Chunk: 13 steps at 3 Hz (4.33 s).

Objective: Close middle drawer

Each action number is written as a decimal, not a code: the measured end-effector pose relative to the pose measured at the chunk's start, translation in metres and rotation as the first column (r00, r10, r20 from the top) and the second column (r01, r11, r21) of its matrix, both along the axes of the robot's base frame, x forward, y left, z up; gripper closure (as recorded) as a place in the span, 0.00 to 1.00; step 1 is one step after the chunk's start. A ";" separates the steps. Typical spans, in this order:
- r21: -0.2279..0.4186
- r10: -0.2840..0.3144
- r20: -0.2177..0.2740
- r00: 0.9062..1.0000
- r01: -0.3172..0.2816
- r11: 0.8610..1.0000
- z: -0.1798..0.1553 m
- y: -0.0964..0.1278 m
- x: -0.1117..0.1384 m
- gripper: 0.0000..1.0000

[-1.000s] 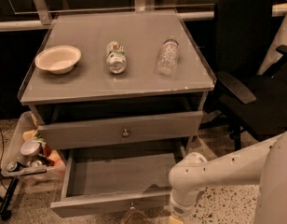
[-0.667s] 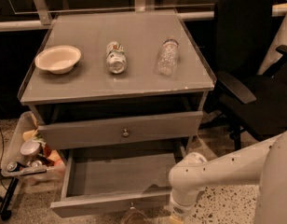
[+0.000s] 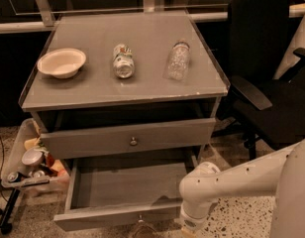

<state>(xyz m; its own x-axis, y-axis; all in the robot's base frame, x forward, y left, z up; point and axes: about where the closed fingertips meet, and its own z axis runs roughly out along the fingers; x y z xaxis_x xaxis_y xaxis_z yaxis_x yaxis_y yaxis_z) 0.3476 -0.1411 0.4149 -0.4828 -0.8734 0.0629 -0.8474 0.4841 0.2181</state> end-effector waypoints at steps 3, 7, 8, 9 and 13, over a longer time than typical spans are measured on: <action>-0.019 -0.044 0.090 0.995 0.046 0.999 -0.019 -0.012 0.058 1.00; -0.020 -0.026 0.164 0.986 0.030 0.999 -0.016 -0.003 0.125 1.00; -0.019 -0.026 0.167 0.986 0.029 0.999 -0.015 -0.003 0.127 0.82; -0.019 -0.026 0.167 0.986 0.029 0.999 -0.015 -0.003 0.127 0.58; -0.019 -0.026 0.167 0.986 0.029 0.999 -0.015 -0.003 0.127 0.00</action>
Offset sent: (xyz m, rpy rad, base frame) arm 0.0984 -0.0193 -0.0308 -0.0239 -0.1478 -0.0851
